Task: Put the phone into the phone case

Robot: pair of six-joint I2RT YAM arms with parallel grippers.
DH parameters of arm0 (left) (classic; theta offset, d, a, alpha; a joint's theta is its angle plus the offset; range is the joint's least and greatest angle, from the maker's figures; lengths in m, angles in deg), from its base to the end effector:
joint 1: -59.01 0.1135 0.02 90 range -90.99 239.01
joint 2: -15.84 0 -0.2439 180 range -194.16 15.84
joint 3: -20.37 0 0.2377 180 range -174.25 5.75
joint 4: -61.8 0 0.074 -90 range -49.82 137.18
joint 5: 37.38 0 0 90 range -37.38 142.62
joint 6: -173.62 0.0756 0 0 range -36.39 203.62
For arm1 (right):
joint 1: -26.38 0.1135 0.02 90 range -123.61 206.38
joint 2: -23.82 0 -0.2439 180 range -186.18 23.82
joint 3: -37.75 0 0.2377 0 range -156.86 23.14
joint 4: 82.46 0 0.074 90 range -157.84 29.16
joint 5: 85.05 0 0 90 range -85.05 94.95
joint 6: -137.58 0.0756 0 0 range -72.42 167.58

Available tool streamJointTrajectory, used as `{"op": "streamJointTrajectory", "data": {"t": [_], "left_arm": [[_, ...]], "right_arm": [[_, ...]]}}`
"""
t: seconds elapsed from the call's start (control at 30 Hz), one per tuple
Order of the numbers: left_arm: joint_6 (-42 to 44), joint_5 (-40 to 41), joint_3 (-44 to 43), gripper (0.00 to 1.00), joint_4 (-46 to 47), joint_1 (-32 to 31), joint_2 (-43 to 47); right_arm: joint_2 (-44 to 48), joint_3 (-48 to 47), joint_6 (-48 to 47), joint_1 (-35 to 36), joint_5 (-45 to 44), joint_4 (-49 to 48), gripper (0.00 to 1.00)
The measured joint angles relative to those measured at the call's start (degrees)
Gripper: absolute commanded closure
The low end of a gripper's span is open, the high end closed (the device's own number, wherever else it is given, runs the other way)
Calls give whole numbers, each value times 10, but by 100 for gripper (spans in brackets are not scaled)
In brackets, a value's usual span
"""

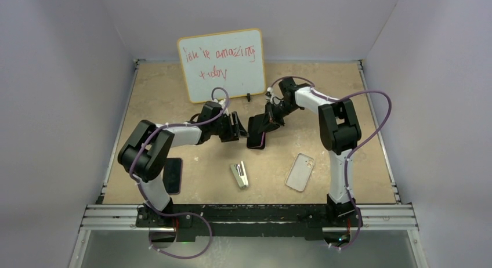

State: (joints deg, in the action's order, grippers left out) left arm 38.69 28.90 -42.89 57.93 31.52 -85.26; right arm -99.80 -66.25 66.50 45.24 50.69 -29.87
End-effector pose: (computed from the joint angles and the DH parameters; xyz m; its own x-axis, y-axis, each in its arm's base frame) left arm 0.3067 -0.1939 0.1117 -0.9045 -0.2582 -0.3395 0.0709 0.6937 -0.7167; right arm 0.3777 0.1863 0.1161 -0.9927 -0.1000 -0.0679 -0.1171 0.6577 0.7442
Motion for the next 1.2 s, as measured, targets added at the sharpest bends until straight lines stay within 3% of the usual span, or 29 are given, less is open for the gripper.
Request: {"op": "streamJointTrajectory", "data": {"t": [0.13, 0.37, 0.47, 0.57, 0.83, 1.0, 1.2], "left_arm": [[-1, 2, -1, 45, 9, -3, -15], [-5, -3, -13, 50, 43, -7, -40], [-6, -7, -15, 53, 57, -9, -49], [-7, -12, -18, 55, 67, -12, -57], [-11, -17, -17, 60, 82, -16, -66], [-11, -17, -12, 62, 90, -16, -66], [-12, -20, -10, 62, 96, -16, -66]], "right_arm": [[-2, -7, -6, 0, -7, 14, 89], [-25, -29, -6, 0, -17, 21, 57], [-32, -30, -1, 0, -32, 23, 51], [-25, -25, 13, 0, -45, 15, 59], [44, 70, 77, 0, -72, -97, 100], [57, 103, 94, -4, -55, -144, 100], [50, 91, 89, -4, -50, -137, 100]]}}
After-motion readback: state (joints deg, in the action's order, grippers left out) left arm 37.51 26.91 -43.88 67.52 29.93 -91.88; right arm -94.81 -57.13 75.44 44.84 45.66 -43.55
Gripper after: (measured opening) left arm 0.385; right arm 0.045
